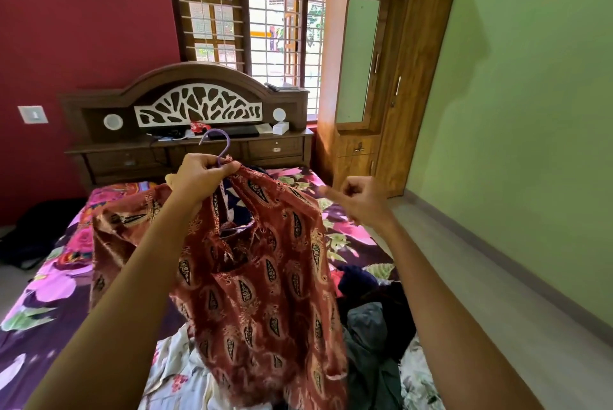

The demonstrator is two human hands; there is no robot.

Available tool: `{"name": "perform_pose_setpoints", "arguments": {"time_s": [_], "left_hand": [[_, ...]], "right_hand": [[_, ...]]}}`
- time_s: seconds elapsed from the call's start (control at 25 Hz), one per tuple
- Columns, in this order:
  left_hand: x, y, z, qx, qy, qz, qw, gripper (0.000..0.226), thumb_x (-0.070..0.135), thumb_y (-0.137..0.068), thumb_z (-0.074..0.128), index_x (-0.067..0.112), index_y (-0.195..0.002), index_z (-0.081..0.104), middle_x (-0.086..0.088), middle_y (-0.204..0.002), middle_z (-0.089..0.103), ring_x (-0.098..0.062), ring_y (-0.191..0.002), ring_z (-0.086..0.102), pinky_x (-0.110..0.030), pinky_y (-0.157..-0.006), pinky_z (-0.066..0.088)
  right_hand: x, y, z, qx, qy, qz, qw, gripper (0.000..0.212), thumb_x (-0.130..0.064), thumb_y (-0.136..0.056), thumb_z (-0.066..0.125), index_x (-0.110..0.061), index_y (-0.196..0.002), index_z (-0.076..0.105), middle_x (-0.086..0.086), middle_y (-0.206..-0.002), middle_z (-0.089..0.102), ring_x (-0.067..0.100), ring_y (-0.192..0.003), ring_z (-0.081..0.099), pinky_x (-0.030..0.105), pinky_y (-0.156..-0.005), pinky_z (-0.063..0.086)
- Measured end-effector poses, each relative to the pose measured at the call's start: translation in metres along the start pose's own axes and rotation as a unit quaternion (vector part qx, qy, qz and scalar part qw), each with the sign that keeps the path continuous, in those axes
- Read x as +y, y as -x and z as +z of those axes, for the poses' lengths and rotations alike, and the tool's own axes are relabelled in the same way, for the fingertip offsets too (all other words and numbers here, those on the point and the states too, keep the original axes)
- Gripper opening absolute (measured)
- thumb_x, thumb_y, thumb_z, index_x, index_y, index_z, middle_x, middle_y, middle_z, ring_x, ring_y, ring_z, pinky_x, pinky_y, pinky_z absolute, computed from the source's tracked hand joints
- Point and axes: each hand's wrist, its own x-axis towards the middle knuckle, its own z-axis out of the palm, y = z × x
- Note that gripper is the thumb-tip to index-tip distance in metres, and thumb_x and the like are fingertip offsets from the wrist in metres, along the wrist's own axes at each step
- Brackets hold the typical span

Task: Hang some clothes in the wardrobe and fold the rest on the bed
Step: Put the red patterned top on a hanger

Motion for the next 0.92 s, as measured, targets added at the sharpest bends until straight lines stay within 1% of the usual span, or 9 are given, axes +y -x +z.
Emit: {"name": "perform_pose_setpoints", "arguments": {"time_s": [0.12,0.2,0.28,0.4,0.56,0.6,0.68,0.76,0.92], "left_hand": [[0.002,-0.003,0.010,-0.021,-0.034,0.016,0.999,0.012,0.031,-0.080,0.073,0.021,-0.077,0.069,-0.001,-0.062,0.056,-0.015,-0.065,0.049,-0.033,-0.073,0.040],[-0.002,-0.004,0.012,-0.023,-0.060,0.020,0.998,0.013,0.036,-0.078,0.074,0.028,-0.070,0.068,-0.004,-0.063,0.059,-0.019,-0.069,0.051,-0.040,-0.082,0.043],[-0.008,-0.004,0.008,-0.025,-0.085,0.009,0.996,0.016,0.041,-0.076,0.074,0.030,-0.067,0.066,-0.001,-0.061,0.057,-0.021,-0.073,0.052,-0.045,-0.087,0.038],[-0.011,0.002,0.014,-0.084,-0.117,0.002,0.990,0.020,0.036,-0.078,0.073,0.017,-0.078,0.070,0.002,-0.057,0.048,-0.014,-0.061,0.045,-0.033,-0.072,0.029],[-0.015,0.000,0.017,-0.076,-0.085,-0.010,0.993,0.029,0.037,-0.075,0.076,0.008,-0.076,0.072,-0.015,-0.072,0.064,-0.025,-0.071,0.057,-0.037,-0.072,0.041],[-0.015,-0.001,0.017,-0.061,-0.073,-0.023,0.995,0.026,0.037,-0.074,0.077,0.011,-0.072,0.072,-0.018,-0.080,0.068,-0.027,-0.076,0.061,-0.038,-0.076,0.044],[-0.013,-0.002,0.016,-0.039,-0.052,-0.040,0.997,0.021,0.035,-0.075,0.077,0.019,-0.065,0.068,-0.018,-0.088,0.071,-0.026,-0.083,0.063,-0.037,-0.078,0.046],[-0.011,-0.001,0.018,-0.029,-0.048,-0.055,0.997,0.019,0.033,-0.077,0.076,0.019,-0.067,0.067,-0.016,-0.090,0.070,-0.026,-0.087,0.062,-0.035,-0.077,0.046],[-0.006,0.002,0.026,-0.031,-0.008,-0.086,0.996,0.019,0.029,-0.076,0.077,0.017,-0.067,0.066,-0.017,-0.092,0.069,-0.029,-0.095,0.063,-0.047,-0.093,0.046]], "right_hand": [[-0.012,0.003,0.034,-0.098,0.234,-0.036,0.967,0.059,-0.067,-0.069,0.067,-0.013,-0.091,0.059,-0.001,-0.076,0.060,0.012,-0.065,0.056,0.029,-0.064,0.052],[-0.012,-0.001,0.033,-0.093,0.315,-0.041,0.944,0.031,-0.040,-0.084,0.065,-0.015,-0.101,0.063,0.004,-0.093,0.064,0.021,-0.087,0.062,0.035,-0.075,0.053],[-0.014,-0.008,0.015,-0.096,0.313,-0.011,0.945,0.015,-0.021,-0.088,0.064,-0.014,-0.102,0.064,0.004,-0.096,0.062,0.019,-0.088,0.062,0.033,-0.074,0.052],[-0.019,-0.024,-0.005,-0.037,0.352,0.031,0.935,0.009,-0.008,-0.089,0.061,-0.012,-0.097,0.059,0.003,-0.087,0.059,0.016,-0.080,0.062,0.031,-0.071,0.056],[-0.010,-0.029,0.008,0.060,0.303,0.056,0.949,0.046,0.000,-0.085,0.063,-0.009,-0.128,0.047,0.014,-0.114,0.056,0.024,-0.098,0.061,0.031,-0.079,0.054],[-0.005,-0.024,0.014,0.071,0.276,0.053,0.957,0.048,-0.001,-0.085,0.065,-0.008,-0.128,0.046,0.014,-0.112,0.056,0.021,-0.094,0.061,0.024,-0.074,0.052],[0.001,-0.007,0.027,0.055,0.249,0.020,0.967,0.023,-0.016,-0.085,0.069,-0.009,-0.102,0.055,0.005,-0.086,0.057,0.014,-0.073,0.056,0.017,-0.060,0.042],[0.003,0.010,0.042,-0.001,0.243,0.010,0.970,0.032,-0.039,-0.082,0.071,-0.014,-0.079,0.051,-0.002,-0.070,0.050,0.011,-0.063,0.049,0.020,-0.056,0.038],[0.000,0.034,0.075,-0.113,0.362,0.007,0.925,0.054,-0.063,-0.083,0.055,-0.010,-0.086,0.051,0.008,-0.089,0.058,0.024,-0.085,0.061,0.034,-0.070,0.046]]}}
